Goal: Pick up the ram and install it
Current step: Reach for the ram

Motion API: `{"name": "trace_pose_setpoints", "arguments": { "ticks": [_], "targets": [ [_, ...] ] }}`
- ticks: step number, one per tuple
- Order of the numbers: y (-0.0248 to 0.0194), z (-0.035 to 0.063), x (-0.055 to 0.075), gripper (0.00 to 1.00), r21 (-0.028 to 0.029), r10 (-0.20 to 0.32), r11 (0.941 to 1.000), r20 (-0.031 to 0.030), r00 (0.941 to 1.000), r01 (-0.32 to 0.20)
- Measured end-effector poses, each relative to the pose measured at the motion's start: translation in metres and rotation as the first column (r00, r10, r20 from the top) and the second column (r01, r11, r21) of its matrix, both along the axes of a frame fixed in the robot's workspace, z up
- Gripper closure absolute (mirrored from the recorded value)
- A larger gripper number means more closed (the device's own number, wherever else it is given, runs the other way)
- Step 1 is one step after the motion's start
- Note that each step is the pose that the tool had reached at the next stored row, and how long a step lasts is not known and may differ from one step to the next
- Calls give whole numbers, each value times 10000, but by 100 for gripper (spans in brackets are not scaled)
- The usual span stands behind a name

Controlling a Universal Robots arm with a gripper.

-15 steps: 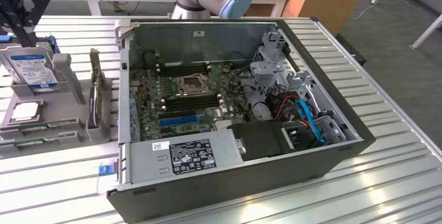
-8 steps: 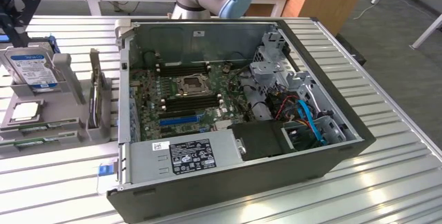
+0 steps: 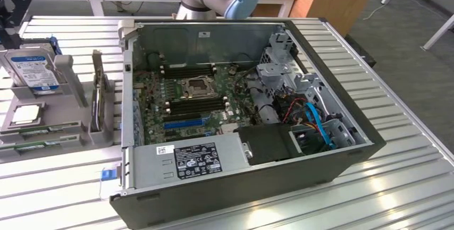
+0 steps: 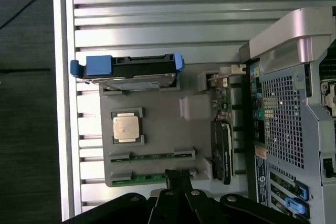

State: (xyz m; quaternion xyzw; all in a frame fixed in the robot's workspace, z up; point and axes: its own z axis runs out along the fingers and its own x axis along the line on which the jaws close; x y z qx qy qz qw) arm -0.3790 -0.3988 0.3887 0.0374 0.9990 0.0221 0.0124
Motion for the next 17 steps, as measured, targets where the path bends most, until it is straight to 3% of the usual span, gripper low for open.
{"name": "trace_pose_setpoints", "arguments": {
  "ticks": [17],
  "targets": [
    [0, -8, -193, 90, 0, 1, 10000, -9, 10000, -1]
  ]
}}
